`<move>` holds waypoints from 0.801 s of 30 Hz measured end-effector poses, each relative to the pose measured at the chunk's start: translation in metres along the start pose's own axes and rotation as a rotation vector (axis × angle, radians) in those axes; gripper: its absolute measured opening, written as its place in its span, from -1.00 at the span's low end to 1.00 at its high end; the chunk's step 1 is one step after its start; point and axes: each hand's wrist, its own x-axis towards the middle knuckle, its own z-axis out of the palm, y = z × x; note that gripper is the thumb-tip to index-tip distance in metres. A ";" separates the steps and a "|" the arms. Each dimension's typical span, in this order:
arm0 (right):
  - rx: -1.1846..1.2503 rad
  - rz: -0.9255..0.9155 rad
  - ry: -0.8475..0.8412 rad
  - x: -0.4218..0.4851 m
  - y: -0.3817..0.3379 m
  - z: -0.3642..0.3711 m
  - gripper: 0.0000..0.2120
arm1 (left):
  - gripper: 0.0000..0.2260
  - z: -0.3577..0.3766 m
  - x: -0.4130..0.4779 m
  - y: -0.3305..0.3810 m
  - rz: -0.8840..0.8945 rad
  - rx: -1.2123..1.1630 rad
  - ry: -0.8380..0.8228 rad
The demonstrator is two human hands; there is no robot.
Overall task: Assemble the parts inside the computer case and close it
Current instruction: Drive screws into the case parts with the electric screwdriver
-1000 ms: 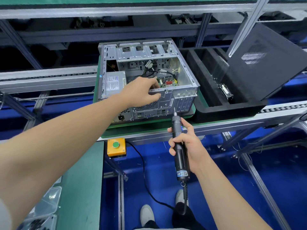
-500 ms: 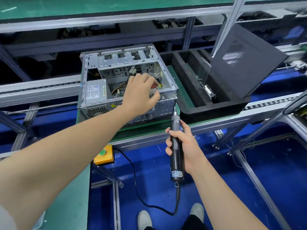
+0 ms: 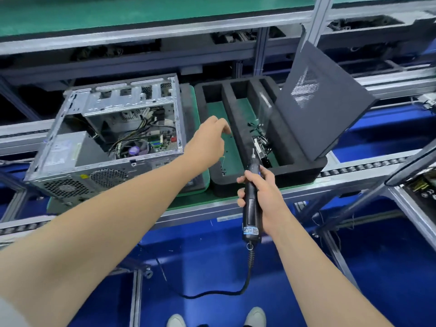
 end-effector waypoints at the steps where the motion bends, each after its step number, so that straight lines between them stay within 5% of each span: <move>1: -0.016 0.009 0.000 0.008 -0.007 -0.005 -0.53 | -0.67 0.004 0.009 0.003 -0.059 0.040 -0.050; 4: -0.071 0.038 0.006 0.031 -0.024 -0.012 -0.53 | -0.61 0.015 0.028 0.007 -0.167 0.045 -0.139; 13: -0.274 0.044 0.019 0.085 -0.056 -0.014 -0.52 | -0.77 0.069 0.047 -0.036 -0.529 -0.189 -0.046; 20: -0.458 0.038 -0.060 0.149 -0.072 -0.007 -0.51 | -0.75 0.106 0.067 -0.050 -0.704 -0.239 0.195; 24: -0.484 0.076 -0.131 0.186 -0.078 -0.009 -0.58 | -0.76 0.117 0.077 -0.060 -0.523 -0.088 0.147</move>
